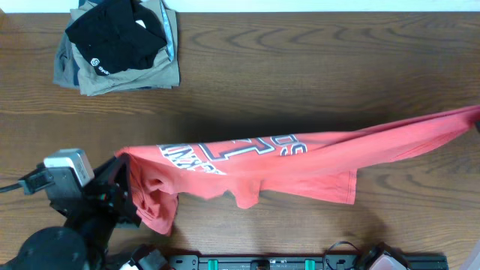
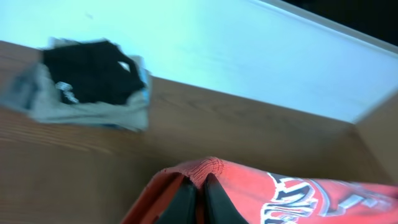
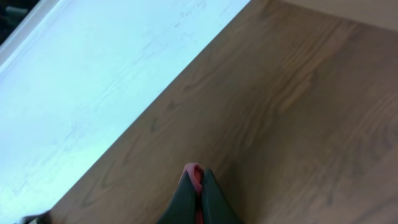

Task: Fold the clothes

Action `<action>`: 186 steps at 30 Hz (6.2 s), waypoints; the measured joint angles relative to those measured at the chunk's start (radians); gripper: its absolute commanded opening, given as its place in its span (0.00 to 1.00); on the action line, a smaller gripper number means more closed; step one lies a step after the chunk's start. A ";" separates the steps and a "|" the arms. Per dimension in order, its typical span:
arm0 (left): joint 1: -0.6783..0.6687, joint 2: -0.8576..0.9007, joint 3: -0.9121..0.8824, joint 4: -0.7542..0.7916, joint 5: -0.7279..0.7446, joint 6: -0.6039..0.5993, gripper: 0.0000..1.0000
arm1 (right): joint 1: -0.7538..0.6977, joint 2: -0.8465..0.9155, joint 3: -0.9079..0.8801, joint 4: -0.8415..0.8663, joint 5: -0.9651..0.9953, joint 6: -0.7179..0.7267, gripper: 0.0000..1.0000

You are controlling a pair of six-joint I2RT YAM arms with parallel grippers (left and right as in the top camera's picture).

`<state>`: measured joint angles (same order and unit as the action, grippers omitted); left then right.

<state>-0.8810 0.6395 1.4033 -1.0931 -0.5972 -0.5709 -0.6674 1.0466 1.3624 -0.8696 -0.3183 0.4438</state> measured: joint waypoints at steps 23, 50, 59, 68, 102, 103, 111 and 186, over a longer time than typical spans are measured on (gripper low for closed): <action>0.497 0.711 0.000 0.458 0.074 0.186 0.07 | 0.401 0.525 0.000 0.183 0.227 0.065 0.01; 0.886 0.789 0.006 0.126 0.816 0.354 0.98 | 0.410 0.576 0.000 0.039 0.101 -0.034 0.99; 0.789 0.846 -0.128 0.009 0.878 0.354 0.98 | 0.512 0.576 0.000 -0.008 -0.050 -0.056 0.99; 0.735 0.913 -0.264 0.047 0.914 0.344 0.86 | 0.624 0.576 -0.011 -0.010 -0.002 -0.061 0.99; 0.735 1.069 -0.488 0.436 0.920 0.252 0.65 | 0.660 0.576 -0.017 -0.024 0.050 -0.062 0.96; 0.735 1.071 -0.488 0.443 0.921 0.248 0.58 | 0.660 0.576 -0.017 -0.024 0.050 -0.063 0.96; 0.735 1.093 -0.488 0.469 0.932 0.253 0.06 | 0.660 0.576 -0.019 -0.024 0.080 -0.063 0.96; 0.628 0.552 -0.406 0.216 0.647 0.204 0.98 | 0.793 0.576 -0.190 -0.132 0.109 -0.053 0.96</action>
<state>-0.2527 1.1919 0.9970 -0.8776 0.0498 -0.3668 0.1261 1.6222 1.1725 -1.0016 -0.2096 0.3908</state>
